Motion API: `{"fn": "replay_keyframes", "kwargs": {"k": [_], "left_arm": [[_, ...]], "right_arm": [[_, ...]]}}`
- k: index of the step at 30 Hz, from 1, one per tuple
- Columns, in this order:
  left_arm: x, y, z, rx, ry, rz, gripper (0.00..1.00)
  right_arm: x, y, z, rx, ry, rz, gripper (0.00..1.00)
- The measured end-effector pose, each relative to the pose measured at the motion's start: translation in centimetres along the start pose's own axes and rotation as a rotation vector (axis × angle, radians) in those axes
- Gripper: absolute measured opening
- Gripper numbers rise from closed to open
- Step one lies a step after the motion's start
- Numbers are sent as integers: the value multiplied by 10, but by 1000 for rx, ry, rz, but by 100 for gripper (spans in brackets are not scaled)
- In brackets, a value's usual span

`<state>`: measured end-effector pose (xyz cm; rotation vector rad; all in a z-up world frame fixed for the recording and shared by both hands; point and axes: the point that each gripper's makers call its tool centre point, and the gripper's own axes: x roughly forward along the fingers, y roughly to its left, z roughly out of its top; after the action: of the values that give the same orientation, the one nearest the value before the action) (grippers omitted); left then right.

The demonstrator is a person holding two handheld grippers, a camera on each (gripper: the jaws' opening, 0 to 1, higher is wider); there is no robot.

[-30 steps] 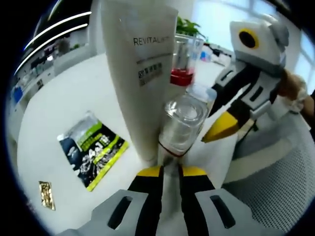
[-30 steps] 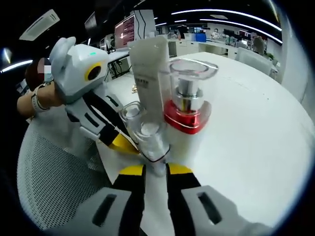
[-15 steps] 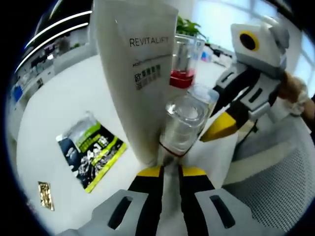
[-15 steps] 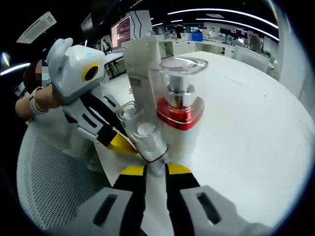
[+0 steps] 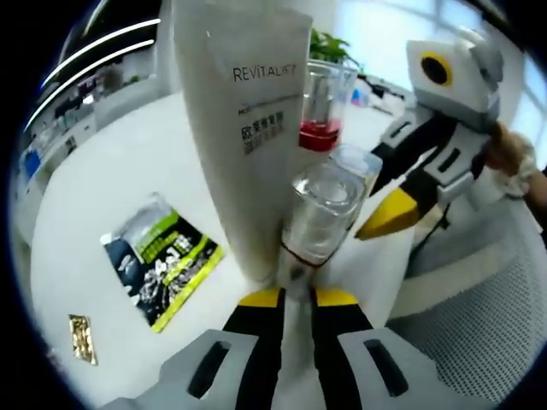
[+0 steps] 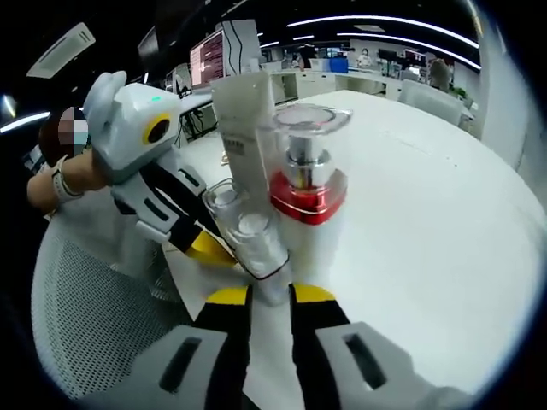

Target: Arrange the skincare products in the storage area until every visible bottle or jar stands upright without overlapping.

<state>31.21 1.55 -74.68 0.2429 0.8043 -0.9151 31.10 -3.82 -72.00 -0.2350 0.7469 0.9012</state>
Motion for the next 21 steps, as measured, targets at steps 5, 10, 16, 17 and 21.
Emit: {"fn": "replay_keyframes", "kwargs": {"k": [5, 10, 16, 17, 21], "left_arm": [[-4, 1, 1, 8, -9, 9, 9], [-9, -2, -1, 19, -6, 2, 9], [-17, 1, 3, 29, -24, 17, 16], [-18, 2, 4, 28, -27, 19, 17], [-27, 4, 9, 28, -50, 31, 20]], "right_arm": [[-2, 2, 2, -3, -7, -4, 19], [-6, 4, 3, -3, -17, -10, 21], [-10, 5, 6, -3, -26, -27, 28], [-11, 5, 6, -1, -27, -31, 29], [-15, 6, 9, 9, -38, -38, 35]]}}
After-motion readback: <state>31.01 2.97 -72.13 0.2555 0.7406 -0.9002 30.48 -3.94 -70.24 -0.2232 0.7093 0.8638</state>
